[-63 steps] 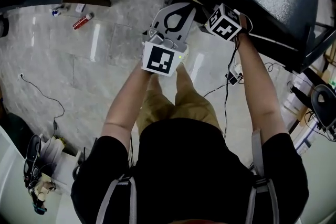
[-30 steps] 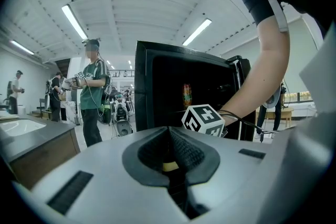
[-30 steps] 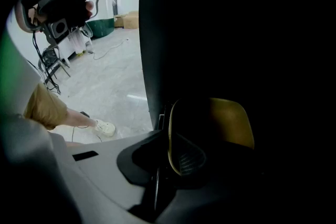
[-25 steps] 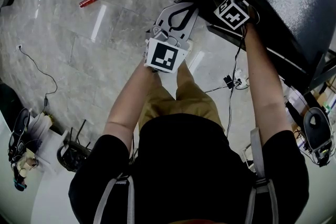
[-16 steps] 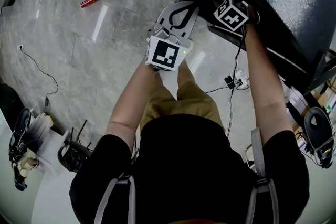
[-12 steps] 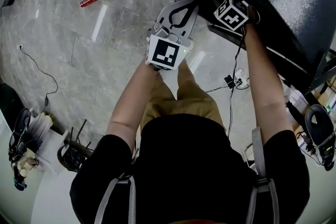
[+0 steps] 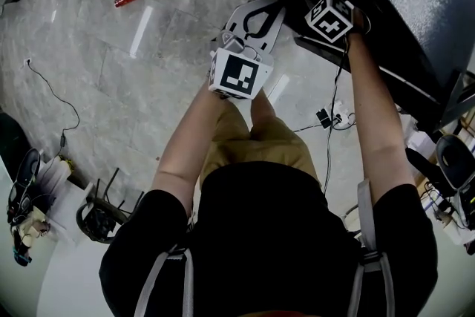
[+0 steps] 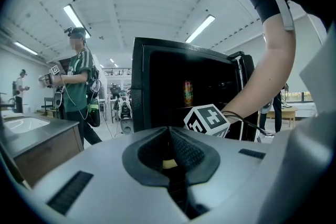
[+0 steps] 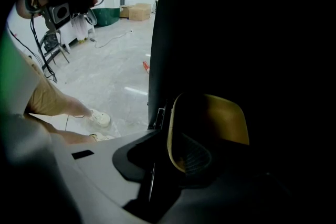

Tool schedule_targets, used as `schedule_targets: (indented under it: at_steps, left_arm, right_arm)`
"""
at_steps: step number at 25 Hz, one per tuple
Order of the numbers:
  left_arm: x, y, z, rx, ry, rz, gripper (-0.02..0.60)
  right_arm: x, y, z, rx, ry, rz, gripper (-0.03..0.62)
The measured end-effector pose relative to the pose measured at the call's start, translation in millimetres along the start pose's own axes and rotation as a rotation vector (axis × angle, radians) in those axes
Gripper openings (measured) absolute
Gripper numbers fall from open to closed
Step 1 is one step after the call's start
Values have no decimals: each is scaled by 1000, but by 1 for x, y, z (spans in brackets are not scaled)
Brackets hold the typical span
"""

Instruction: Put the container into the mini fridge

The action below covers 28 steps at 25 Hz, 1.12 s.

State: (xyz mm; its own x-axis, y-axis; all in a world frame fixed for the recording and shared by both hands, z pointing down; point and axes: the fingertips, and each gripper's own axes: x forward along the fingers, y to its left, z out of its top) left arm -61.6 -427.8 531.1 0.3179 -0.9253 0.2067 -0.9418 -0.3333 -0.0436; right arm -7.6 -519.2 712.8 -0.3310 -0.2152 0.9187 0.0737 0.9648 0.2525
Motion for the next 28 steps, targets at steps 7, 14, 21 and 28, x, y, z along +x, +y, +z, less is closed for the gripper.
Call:
schedule_targets:
  at_steps: [7, 14, 21, 28]
  left_arm:
    - [-10, 4, 14, 39, -11, -18, 24]
    - [-23, -10, 31, 47, -57, -98, 24]
    - [-65, -5, 63, 26, -34, -168, 23]
    - [-123, -6, 114, 27, -84, -229, 23]
  right_arm:
    - [-23, -5, 12, 0, -29, -103, 118]
    - [-74, 14, 23, 100, -83, -185, 118]
    - [-136, 43, 59, 286, -190, -286, 117]
    - [-248, 87, 100, 584, -412, -434, 117]
